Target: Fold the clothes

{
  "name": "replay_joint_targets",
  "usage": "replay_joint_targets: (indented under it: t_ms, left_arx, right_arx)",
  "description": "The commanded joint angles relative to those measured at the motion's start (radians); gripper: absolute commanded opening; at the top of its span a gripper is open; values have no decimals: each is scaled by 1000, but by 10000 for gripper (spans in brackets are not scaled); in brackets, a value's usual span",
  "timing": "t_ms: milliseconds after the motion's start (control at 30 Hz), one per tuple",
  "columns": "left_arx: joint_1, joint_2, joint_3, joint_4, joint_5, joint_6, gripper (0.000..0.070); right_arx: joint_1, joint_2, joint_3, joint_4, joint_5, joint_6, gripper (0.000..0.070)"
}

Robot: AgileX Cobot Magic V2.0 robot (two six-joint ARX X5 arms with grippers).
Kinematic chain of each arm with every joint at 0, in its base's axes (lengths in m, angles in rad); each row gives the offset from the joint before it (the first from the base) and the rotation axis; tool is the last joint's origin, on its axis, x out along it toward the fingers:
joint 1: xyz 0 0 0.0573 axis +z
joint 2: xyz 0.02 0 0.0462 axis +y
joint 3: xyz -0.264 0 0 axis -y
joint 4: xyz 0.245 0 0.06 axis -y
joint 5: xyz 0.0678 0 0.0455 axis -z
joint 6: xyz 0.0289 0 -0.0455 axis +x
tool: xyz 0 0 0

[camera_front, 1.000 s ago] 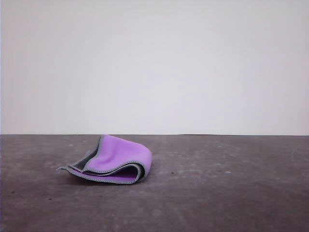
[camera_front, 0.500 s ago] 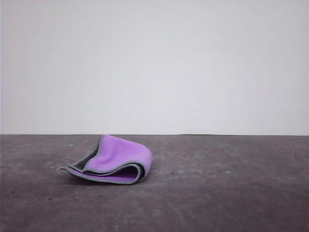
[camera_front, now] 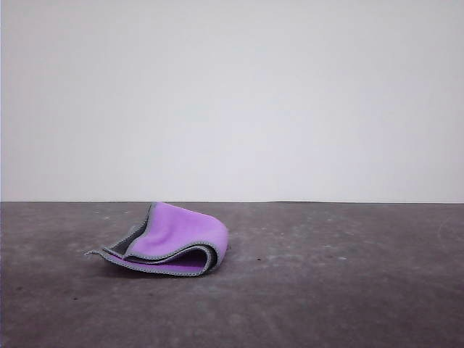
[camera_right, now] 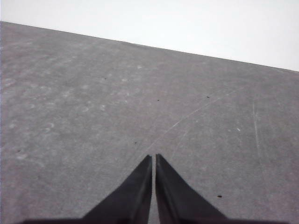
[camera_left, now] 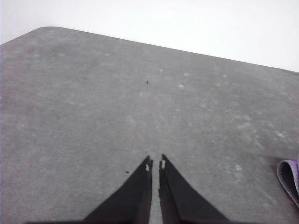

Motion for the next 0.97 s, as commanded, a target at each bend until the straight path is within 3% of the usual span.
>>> replay_joint_targets:
  t_ms: [0, 933]
  left_arx:
    - [1, -1, -20, -3, 0, -2, 16]
    - [1, -1, -20, -3, 0, -2, 16]
  right_arx:
    - [-2, 0, -5, 6, 0, 11, 8]
    - [-2, 0, -5, 6, 0, 11, 9]
